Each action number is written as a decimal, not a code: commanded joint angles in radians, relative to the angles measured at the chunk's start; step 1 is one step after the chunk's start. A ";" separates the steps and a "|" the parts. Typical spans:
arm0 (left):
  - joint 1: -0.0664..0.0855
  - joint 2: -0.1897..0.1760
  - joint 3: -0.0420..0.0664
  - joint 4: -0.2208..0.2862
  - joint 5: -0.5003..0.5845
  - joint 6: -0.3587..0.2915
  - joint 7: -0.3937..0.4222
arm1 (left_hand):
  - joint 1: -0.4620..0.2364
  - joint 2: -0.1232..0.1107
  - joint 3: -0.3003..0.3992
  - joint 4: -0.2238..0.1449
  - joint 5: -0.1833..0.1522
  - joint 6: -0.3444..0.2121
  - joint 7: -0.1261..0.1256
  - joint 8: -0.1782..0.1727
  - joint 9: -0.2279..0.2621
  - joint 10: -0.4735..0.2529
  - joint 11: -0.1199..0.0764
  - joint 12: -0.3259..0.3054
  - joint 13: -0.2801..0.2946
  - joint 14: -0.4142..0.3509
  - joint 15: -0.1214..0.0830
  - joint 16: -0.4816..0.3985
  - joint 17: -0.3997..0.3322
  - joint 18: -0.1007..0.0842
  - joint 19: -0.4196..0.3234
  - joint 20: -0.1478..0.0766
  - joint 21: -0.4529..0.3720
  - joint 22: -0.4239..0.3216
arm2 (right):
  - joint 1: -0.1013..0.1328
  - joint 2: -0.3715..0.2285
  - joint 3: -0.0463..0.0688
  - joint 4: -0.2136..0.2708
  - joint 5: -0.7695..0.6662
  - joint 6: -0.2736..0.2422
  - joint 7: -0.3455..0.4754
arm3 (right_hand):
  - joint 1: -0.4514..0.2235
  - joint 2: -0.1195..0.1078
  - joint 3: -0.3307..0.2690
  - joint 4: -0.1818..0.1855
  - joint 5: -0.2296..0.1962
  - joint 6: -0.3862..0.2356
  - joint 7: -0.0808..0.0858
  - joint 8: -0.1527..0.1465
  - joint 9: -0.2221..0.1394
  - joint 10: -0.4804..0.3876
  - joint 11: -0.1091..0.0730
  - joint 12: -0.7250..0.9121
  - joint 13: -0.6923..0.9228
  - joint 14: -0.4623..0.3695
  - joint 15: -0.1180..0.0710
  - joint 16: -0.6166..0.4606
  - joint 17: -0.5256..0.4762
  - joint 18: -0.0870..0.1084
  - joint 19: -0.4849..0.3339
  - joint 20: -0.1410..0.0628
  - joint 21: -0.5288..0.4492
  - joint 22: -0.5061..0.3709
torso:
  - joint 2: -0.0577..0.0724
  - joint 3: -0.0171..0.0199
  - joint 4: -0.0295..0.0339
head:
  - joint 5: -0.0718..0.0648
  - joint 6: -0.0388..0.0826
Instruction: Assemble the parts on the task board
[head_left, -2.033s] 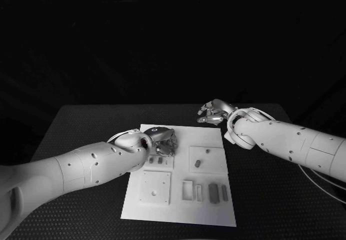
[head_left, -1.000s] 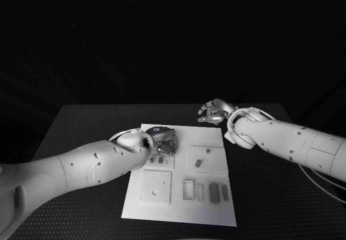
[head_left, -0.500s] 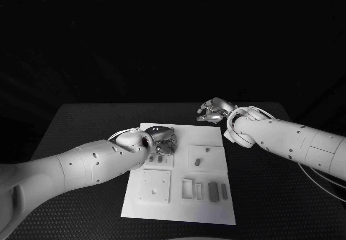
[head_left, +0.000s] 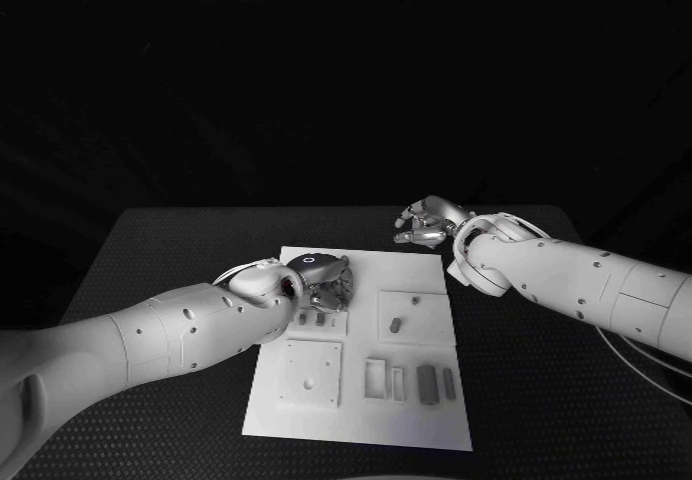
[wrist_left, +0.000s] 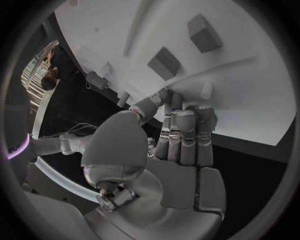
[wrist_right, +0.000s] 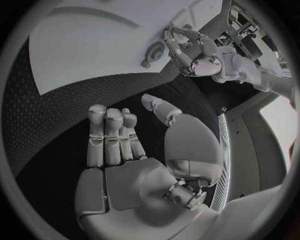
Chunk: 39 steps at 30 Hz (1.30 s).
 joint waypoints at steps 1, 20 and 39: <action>-0.008 -0.004 -0.005 0.000 0.021 -0.026 0.020 | 0.001 0.011 0.002 -0.004 0.006 0.005 0.001 0.006 -0.001 0.007 -0.001 0.003 0.001 0.004 -0.006 0.000 -0.002 0.078 0.005 -0.008 -0.006 0.001 | 0.000 0.001 0.000 0.001 -0.005 0.005 0.010 | -0.009 0.002 0.000 -0.005 0.006 0.022 0.014 0.004 -0.001 -0.113 0.016 0.006 -0.001 -0.008 -0.001 0.004 -0.001 0.045 0.002 -0.005 -0.004 0.018 | 0.000 0.0001 0.0006 | 0.001 0.002; -0.009 -0.056 0.033 0.047 0.155 -0.071 0.106 | -0.005 0.011 0.002 -0.004 0.011 0.003 0.002 0.004 -0.001 0.008 -0.001 -0.004 0.000 0.006 -0.006 -0.003 -0.007 0.076 0.007 -0.011 -0.008 -0.001 | 0.000 0.000 0.000 0.000 -0.005 0.006 0.010 | -0.008 0.002 0.000 -0.006 0.006 0.022 0.014 0.004 -0.001 -0.113 0.016 0.007 -0.002 -0.008 -0.001 0.004 -0.002 0.045 0.002 -0.006 -0.004 0.018 | 0.000 0.0013 0.0001 | 0.004 0.009; -0.008 -0.166 0.060 0.110 0.158 -0.007 0.092 | -0.005 0.011 0.002 -0.006 0.012 0.004 0.001 0.005 0.000 0.011 -0.001 -0.006 0.000 0.007 -0.007 -0.004 -0.008 0.075 0.007 -0.013 -0.008 -0.001 | 0.000 -0.012 0.000 0.002 -0.005 0.007 0.009 | -0.008 0.002 0.000 -0.006 0.007 0.022 0.014 0.004 -0.001 -0.114 0.016 0.007 -0.002 -0.009 -0.001 0.004 -0.002 0.045 0.002 -0.006 -0.004 0.018 | 0.000 0.0011 -0.0001 | 0.007 0.011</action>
